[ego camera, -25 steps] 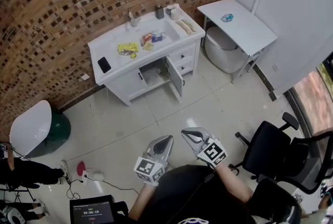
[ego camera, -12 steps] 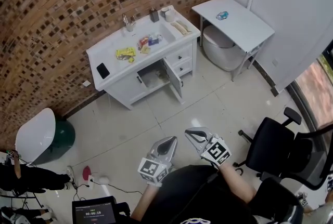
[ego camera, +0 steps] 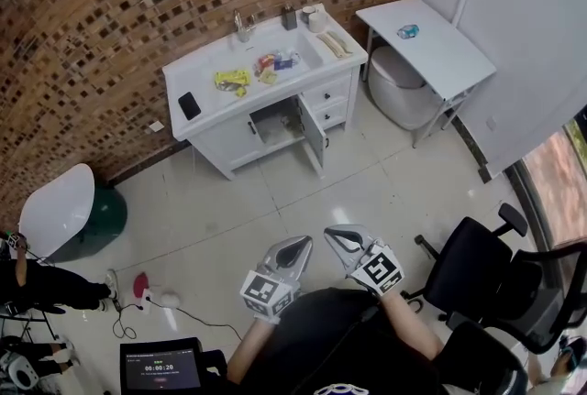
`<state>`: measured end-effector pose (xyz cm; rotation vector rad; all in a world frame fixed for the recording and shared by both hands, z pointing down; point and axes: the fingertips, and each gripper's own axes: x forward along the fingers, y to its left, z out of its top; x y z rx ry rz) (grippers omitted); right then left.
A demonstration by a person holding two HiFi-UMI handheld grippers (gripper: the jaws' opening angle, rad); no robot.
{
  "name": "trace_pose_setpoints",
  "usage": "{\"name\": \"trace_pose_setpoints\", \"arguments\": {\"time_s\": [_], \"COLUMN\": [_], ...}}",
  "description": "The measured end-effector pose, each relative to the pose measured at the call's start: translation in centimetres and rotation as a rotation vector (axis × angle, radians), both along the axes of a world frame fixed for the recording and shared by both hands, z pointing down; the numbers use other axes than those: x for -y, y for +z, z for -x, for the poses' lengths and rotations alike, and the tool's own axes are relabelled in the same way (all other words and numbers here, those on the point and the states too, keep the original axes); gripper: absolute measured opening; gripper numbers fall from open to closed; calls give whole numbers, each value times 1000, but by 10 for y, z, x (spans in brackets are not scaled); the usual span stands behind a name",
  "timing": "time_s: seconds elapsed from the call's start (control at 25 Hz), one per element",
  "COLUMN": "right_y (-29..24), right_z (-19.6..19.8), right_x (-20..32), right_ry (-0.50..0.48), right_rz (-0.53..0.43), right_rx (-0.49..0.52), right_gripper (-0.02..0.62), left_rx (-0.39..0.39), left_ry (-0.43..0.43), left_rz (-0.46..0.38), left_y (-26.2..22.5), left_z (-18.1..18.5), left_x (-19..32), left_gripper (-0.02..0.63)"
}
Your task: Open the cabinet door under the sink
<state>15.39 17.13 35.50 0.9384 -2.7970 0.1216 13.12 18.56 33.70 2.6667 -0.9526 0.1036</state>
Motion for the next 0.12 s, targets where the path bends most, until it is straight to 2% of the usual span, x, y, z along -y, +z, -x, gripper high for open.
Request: {"name": "trace_pose_setpoints", "arguments": {"time_s": [0.12], "right_y": [4], "right_z": [9], "right_x": [1], "right_ry": [-4], "right_rz": [3], "right_rx": [0], "right_gripper": [-9], "left_rx": [0], "left_ry": [6], "left_rz": [-1], "left_y": [4], "left_z": [7], "left_x": [1], "left_gripper": [15]}}
